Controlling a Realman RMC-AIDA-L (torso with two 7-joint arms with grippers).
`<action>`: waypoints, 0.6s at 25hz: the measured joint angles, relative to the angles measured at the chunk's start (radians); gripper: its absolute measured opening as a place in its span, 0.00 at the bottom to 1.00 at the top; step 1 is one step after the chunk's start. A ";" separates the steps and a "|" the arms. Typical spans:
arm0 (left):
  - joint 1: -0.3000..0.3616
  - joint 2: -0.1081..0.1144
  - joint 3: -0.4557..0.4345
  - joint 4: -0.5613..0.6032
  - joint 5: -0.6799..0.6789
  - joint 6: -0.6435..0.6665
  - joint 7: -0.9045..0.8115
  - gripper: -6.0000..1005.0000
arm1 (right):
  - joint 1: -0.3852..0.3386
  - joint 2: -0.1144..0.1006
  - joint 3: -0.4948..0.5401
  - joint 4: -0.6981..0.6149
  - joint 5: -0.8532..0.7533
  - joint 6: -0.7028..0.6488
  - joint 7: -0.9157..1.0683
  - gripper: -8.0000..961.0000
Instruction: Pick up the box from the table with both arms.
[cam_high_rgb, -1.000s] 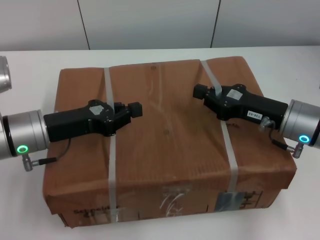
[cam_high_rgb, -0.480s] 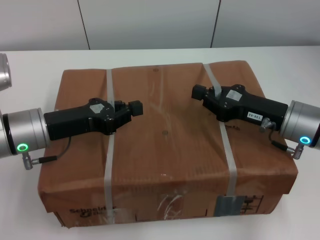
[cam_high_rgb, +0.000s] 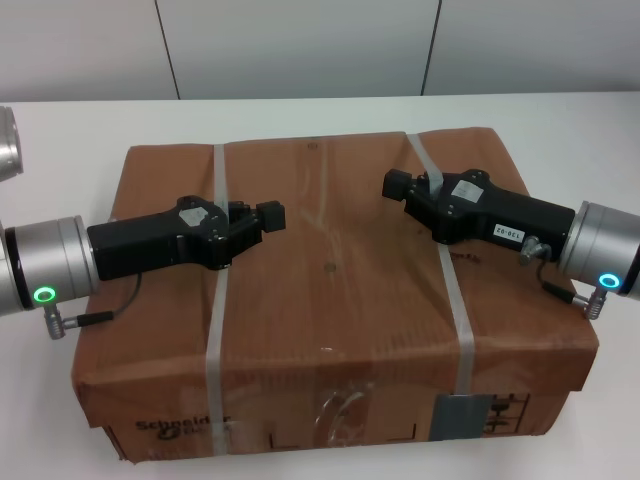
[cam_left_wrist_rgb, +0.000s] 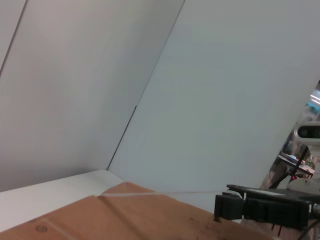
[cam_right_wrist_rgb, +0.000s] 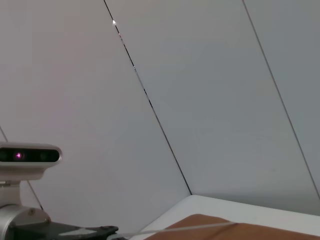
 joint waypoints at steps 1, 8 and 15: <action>0.000 0.000 0.000 0.000 0.000 0.000 0.000 0.06 | 0.000 0.000 0.000 0.000 0.000 0.000 0.000 0.05; 0.000 0.000 0.000 0.000 0.000 0.000 0.000 0.06 | 0.000 0.000 0.000 0.000 0.000 0.000 0.000 0.05; 0.001 -0.001 0.000 0.000 -0.001 0.000 0.001 0.06 | 0.000 0.000 0.000 0.000 0.007 0.000 0.000 0.05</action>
